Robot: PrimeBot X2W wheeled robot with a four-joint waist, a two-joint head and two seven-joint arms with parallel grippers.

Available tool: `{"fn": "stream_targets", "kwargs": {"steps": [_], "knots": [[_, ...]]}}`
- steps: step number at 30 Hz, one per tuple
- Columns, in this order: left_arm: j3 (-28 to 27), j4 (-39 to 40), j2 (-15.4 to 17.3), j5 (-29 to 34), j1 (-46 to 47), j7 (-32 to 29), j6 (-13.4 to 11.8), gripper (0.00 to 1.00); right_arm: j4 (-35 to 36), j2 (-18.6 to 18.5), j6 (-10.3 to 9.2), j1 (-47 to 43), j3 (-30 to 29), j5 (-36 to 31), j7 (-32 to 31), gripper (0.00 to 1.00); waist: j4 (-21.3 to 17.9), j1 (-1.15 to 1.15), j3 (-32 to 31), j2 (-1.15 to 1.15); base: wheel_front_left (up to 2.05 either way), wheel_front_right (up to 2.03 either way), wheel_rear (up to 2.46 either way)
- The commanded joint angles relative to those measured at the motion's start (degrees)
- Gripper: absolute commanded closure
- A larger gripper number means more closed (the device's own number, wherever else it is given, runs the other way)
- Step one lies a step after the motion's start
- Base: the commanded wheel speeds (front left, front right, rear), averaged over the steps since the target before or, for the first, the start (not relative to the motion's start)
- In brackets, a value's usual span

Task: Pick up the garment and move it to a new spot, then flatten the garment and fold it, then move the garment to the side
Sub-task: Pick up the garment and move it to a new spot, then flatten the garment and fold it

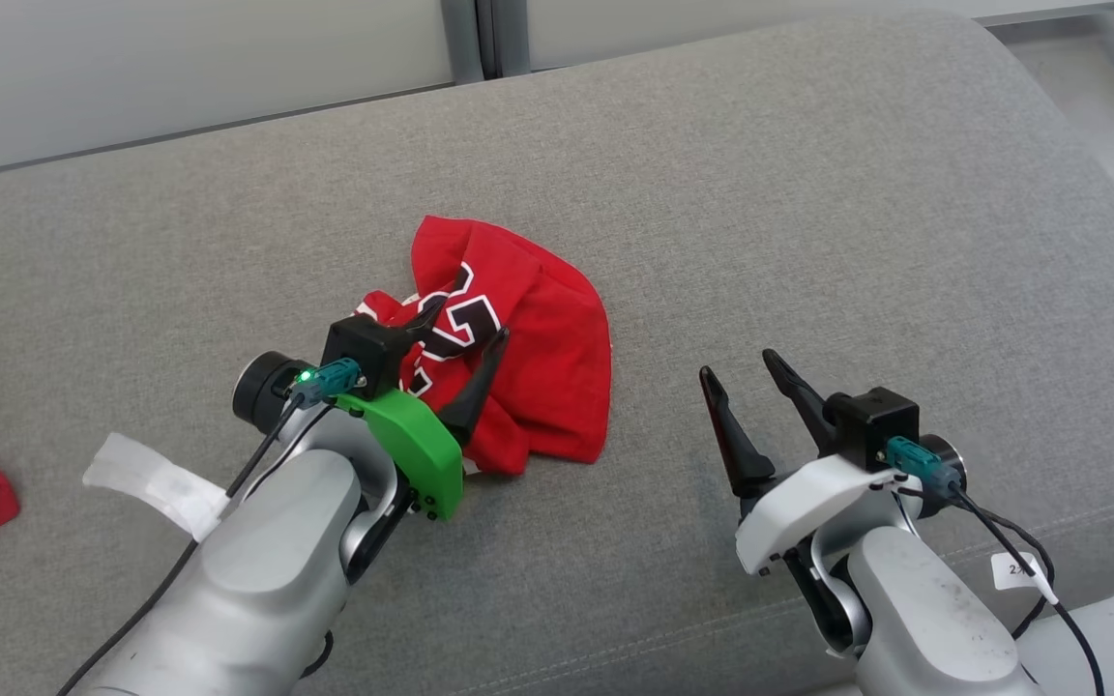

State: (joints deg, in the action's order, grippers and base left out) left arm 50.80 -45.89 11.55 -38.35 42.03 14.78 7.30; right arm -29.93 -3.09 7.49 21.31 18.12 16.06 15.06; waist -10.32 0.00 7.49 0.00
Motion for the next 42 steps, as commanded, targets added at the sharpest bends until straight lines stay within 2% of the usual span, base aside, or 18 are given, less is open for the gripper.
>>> {"fn": "stream_targets", "kwargs": {"steps": [1,10,15,25,33,42], "knots": [[-0.56,0.91,0.09,0.57,-0.84,0.42,-0.38,0.00,0.03,-0.13,0.00,-0.67,-0.16,-0.23,0.30,0.00,0.61,0.00,-0.23,0.00,0.00,0.00,0.00],[-6.45,11.18,3.96,3.37,-5.45,0.35,-4.08,0.00,0.23,-0.05,0.00,-1.22,-1.23,-0.39,0.30,0.00,3.06,0.00,0.02,0.00,0.00,0.00,0.00],[-10.02,12.56,6.38,2.63,-8.18,0.36,-4.97,0.00,0.14,-0.01,0.00,-1.23,-1.13,-0.35,0.29,0.00,3.70,0.00,0.10,0.00,0.00,0.00,0.00],[-11.89,2.12,8.59,0.24,-8.22,-0.02,-2.42,0.00,-0.20,0.00,0.00,0.04,-0.06,0.06,0.29,0.00,1.93,0.00,0.93,0.00,0.00,0.00,0.00],[-10.58,-7.34,7.59,-1.72,-5.58,-1.20,-0.37,0.00,-0.30,-0.33,0.00,0.84,0.26,0.04,0.29,0.00,-0.28,0.00,1.67,0.00,0.00,0.00,0.00],[-8.71,-14.07,6.52,-3.33,-3.93,-1.78,0.14,0.00,-0.60,-0.53,0.00,1.10,0.60,0.15,0.29,0.00,-1.50,0.00,1.65,0.00,0.00,0.00,0.00]]}}
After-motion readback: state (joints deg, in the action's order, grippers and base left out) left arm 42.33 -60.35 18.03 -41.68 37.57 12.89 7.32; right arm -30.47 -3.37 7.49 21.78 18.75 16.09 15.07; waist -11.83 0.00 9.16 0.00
